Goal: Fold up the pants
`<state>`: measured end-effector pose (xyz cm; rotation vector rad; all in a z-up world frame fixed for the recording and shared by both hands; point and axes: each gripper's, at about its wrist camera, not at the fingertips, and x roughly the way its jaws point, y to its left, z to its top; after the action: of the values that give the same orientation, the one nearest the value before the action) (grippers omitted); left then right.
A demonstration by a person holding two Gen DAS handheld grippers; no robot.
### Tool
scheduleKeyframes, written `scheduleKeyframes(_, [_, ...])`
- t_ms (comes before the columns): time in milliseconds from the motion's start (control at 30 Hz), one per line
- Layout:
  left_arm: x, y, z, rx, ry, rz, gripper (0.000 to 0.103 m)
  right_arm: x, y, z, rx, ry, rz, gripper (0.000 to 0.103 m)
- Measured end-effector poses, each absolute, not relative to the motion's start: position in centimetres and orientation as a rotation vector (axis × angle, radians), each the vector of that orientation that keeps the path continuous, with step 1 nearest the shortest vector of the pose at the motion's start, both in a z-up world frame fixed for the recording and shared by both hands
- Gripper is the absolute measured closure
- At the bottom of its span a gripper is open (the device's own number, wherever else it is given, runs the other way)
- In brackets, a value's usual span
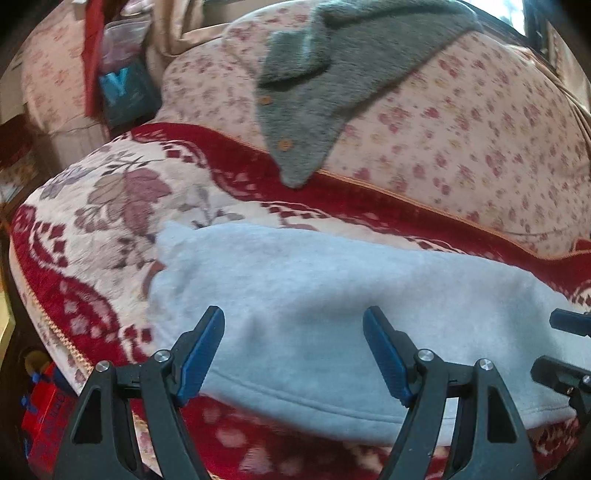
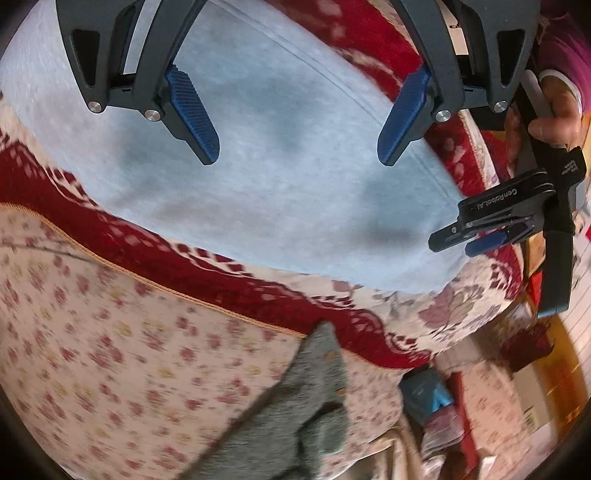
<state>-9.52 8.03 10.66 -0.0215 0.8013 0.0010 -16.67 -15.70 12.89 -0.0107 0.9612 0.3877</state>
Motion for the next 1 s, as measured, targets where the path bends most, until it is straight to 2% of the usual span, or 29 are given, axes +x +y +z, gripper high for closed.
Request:
scheduleKeyframes(533, [-9.8, 16.6, 8.1, -0.159, 0.829, 0.168, 0.025, -11.9, -5.2, 12.5, -0.139, 0.971, 0.552, 0.011])
scheduleKeyframes(633, [-10.1, 18.2, 6.9, -0.232, 0.868, 0.173, 0.019, -10.4, -3.4, 12.2, -0.165, 0.964, 0.605, 0.011])
scheduleKeyframes(1000, [-10.2, 20.9, 4.7, -0.452, 0.938, 0.132, 0.016, -3.6, 3.9, 11.8, -0.301, 0.942, 0.728, 0.009])
